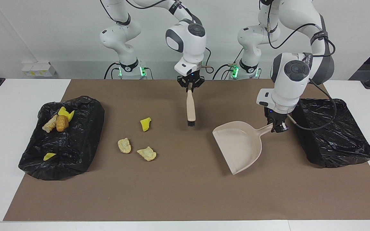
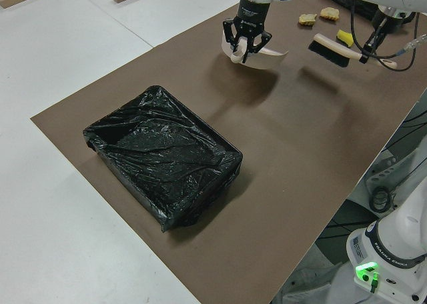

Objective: Sweep and dump trash in bin
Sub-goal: 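Lift the dustpan with the left gripper while the right gripper lifts the brush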

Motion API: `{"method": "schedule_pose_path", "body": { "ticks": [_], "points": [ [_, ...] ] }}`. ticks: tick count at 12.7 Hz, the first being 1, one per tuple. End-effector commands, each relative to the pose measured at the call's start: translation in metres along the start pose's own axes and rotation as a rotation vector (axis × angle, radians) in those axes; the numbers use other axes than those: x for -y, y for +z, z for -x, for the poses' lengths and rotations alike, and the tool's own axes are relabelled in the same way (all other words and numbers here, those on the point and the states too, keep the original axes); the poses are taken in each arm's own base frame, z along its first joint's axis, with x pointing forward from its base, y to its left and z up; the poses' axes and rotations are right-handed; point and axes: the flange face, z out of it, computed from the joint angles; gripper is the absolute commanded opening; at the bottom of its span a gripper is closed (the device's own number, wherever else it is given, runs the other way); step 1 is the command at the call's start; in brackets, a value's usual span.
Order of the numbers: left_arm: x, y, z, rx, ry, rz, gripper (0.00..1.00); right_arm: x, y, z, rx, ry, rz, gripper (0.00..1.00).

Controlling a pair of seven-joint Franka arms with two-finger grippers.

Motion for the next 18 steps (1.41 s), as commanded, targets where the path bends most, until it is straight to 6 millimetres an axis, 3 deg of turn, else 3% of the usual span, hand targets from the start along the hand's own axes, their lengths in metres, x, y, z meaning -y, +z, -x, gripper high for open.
{"method": "schedule_pose_path", "body": {
  "ticks": [1, 4, 8, 11, 13, 16, 18],
  "points": [
    [-0.041, 0.016, 0.000, 0.008, 0.045, -0.016, 0.00, -0.048, -0.019, -0.022, 0.005, -0.029, 0.009, 0.00],
    [-0.078, 0.040, -0.023, -0.034, 0.004, -0.035, 0.00, -0.100, -0.017, -0.058, 0.011, 0.018, 0.028, 0.00],
    [-0.117, 0.046, -0.068, -0.039, -0.071, -0.017, 0.00, -0.214, 0.009, -0.113, 0.043, 0.055, 0.027, 0.00],
    [-0.142, 0.048, -0.101, -0.081, -0.105, -0.051, 0.00, -0.294, 0.023, -0.133, 0.011, -0.003, 0.031, 0.00],
    [-0.156, 0.055, -0.100, -0.071, -0.116, -0.053, 0.00, -0.340, 0.043, -0.144, 0.019, -0.049, 0.053, 0.00],
    [-0.166, 0.058, -0.114, -0.117, -0.178, -0.081, 0.00, -0.356, 0.075, -0.156, 0.006, -0.229, 0.123, 0.00],
    [-0.167, 0.059, -0.114, -0.115, -0.181, -0.079, 0.00, -0.343, 0.088, -0.163, 0.001, -0.267, 0.126, 0.00]
  ]
}}
